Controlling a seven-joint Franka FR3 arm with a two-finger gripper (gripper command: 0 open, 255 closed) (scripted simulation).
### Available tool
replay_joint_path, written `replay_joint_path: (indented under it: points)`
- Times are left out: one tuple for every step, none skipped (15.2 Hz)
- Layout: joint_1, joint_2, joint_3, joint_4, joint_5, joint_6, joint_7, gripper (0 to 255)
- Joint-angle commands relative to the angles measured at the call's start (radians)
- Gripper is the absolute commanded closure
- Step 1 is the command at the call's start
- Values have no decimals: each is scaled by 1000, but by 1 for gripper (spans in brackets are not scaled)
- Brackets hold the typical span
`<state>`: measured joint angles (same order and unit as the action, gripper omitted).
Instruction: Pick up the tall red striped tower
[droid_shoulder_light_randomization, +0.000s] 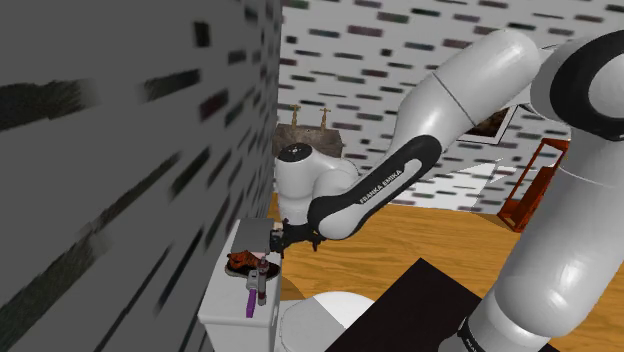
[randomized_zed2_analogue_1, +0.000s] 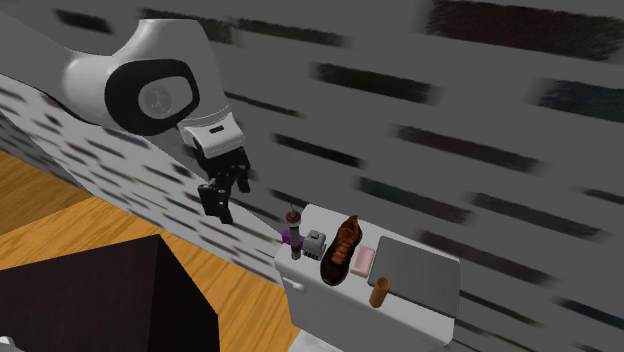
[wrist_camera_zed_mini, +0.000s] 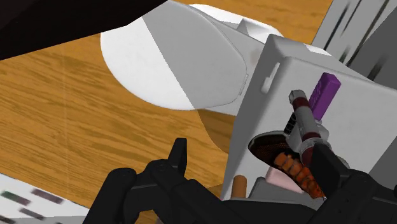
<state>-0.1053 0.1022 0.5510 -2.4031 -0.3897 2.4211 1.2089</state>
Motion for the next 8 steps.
replay_joint_path:
  points:
    - [21,100,-19,56,-112,14,117,0]
    - [39,148,-35,87,-158,16,165,0]
    - [59,193,-54,119,-199,17,208,0]
    - [79,237,-73,153,-237,17,249,0]
    - [100,280,-93,188,-270,16,285,0]
    - [120,322,-110,223,-300,14,318,0]
    - [141,363,-130,260,-325,13,348,0]
    - [161,404,-148,298,-347,10,375,0]
